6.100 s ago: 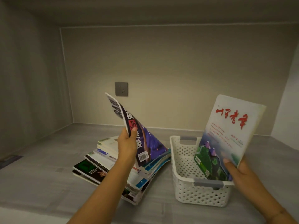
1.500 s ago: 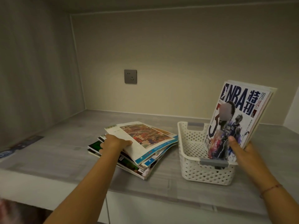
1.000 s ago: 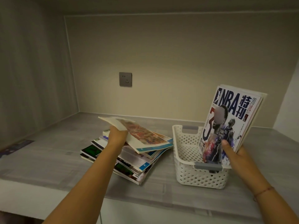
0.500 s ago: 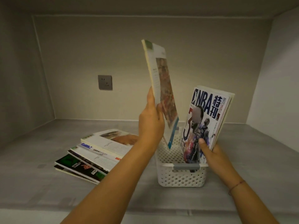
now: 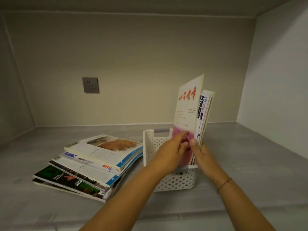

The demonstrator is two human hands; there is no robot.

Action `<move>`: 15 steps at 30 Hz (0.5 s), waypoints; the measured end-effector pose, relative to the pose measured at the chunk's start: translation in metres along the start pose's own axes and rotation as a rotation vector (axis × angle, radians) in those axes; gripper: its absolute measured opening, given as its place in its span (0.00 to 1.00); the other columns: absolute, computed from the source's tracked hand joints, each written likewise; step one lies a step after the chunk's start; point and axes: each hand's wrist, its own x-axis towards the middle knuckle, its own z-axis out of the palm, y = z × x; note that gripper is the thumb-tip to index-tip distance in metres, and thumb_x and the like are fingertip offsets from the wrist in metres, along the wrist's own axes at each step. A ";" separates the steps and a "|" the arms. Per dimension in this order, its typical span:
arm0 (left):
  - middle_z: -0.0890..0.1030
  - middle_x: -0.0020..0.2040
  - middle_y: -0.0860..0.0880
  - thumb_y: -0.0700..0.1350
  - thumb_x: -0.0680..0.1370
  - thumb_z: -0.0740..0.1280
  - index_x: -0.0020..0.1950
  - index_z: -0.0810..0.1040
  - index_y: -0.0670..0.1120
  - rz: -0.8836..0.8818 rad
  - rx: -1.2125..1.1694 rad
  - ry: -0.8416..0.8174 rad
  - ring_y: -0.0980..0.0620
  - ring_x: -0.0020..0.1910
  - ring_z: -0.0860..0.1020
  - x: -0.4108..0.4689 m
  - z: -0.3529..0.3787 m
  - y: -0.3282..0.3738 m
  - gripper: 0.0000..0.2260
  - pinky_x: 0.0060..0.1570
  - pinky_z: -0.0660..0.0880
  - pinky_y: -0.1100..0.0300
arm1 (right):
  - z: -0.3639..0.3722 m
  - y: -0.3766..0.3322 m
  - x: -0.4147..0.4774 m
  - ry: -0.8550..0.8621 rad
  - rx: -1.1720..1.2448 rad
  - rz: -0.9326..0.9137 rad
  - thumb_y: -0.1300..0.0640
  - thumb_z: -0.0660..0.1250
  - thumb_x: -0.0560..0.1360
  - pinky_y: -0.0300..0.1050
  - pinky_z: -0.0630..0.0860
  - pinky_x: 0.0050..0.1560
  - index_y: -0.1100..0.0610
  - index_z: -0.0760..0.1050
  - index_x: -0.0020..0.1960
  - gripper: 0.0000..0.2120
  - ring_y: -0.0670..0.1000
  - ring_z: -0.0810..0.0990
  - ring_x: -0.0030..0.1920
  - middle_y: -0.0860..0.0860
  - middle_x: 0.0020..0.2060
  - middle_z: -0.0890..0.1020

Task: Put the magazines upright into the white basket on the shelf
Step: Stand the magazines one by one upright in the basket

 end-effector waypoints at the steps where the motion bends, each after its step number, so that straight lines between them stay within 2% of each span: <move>1: 0.74 0.69 0.49 0.51 0.82 0.55 0.75 0.59 0.55 -0.020 -0.023 -0.056 0.50 0.64 0.75 0.000 0.000 -0.001 0.21 0.64 0.71 0.53 | -0.001 0.001 0.001 -0.011 0.011 -0.003 0.27 0.55 0.67 0.22 0.69 0.48 0.40 0.65 0.65 0.31 0.29 0.73 0.56 0.35 0.57 0.74; 4: 0.73 0.69 0.53 0.52 0.82 0.57 0.74 0.63 0.56 -0.088 -0.178 -0.163 0.53 0.65 0.74 -0.001 -0.005 -0.005 0.20 0.65 0.70 0.52 | -0.005 0.007 0.005 -0.013 0.009 0.004 0.32 0.59 0.68 0.25 0.73 0.46 0.47 0.64 0.68 0.33 0.33 0.76 0.54 0.41 0.59 0.76; 7: 0.77 0.64 0.54 0.51 0.80 0.62 0.69 0.70 0.52 -0.116 -0.288 -0.164 0.54 0.62 0.75 0.001 -0.011 -0.007 0.18 0.61 0.73 0.57 | -0.007 0.010 0.009 -0.008 0.007 -0.003 0.39 0.62 0.71 0.34 0.76 0.53 0.46 0.62 0.70 0.30 0.38 0.76 0.58 0.44 0.62 0.75; 8: 0.75 0.64 0.56 0.52 0.78 0.64 0.70 0.69 0.51 -0.120 -0.316 -0.156 0.54 0.63 0.75 0.003 -0.012 -0.007 0.20 0.61 0.73 0.58 | -0.007 0.010 0.010 -0.007 0.019 -0.005 0.41 0.62 0.71 0.36 0.76 0.53 0.47 0.61 0.70 0.30 0.40 0.76 0.59 0.44 0.62 0.75; 10: 0.70 0.65 0.59 0.53 0.75 0.68 0.73 0.63 0.53 -0.135 -0.340 -0.173 0.56 0.64 0.72 0.007 -0.014 -0.009 0.28 0.60 0.72 0.59 | -0.007 0.008 0.012 0.008 0.032 -0.017 0.41 0.63 0.71 0.32 0.76 0.50 0.46 0.61 0.69 0.29 0.37 0.76 0.58 0.41 0.62 0.74; 13: 0.68 0.66 0.61 0.51 0.72 0.73 0.74 0.57 0.57 -0.124 -0.336 -0.230 0.69 0.55 0.73 0.011 -0.011 -0.009 0.36 0.51 0.73 0.73 | -0.007 0.005 0.012 0.013 0.054 -0.007 0.40 0.62 0.71 0.31 0.76 0.45 0.45 0.59 0.70 0.30 0.37 0.77 0.56 0.41 0.62 0.73; 14: 0.70 0.67 0.60 0.51 0.71 0.74 0.73 0.59 0.57 -0.110 -0.299 -0.237 0.69 0.54 0.74 0.012 -0.008 -0.008 0.36 0.51 0.74 0.72 | -0.007 0.005 0.013 0.010 0.069 0.005 0.41 0.61 0.71 0.32 0.77 0.44 0.46 0.58 0.71 0.31 0.38 0.78 0.55 0.42 0.62 0.74; 15: 0.72 0.68 0.56 0.52 0.70 0.74 0.73 0.59 0.56 -0.104 -0.249 -0.242 0.65 0.57 0.75 0.014 -0.005 -0.007 0.37 0.56 0.75 0.66 | -0.008 0.004 0.013 0.006 0.085 0.014 0.42 0.60 0.72 0.32 0.77 0.42 0.47 0.58 0.71 0.30 0.38 0.79 0.54 0.42 0.60 0.74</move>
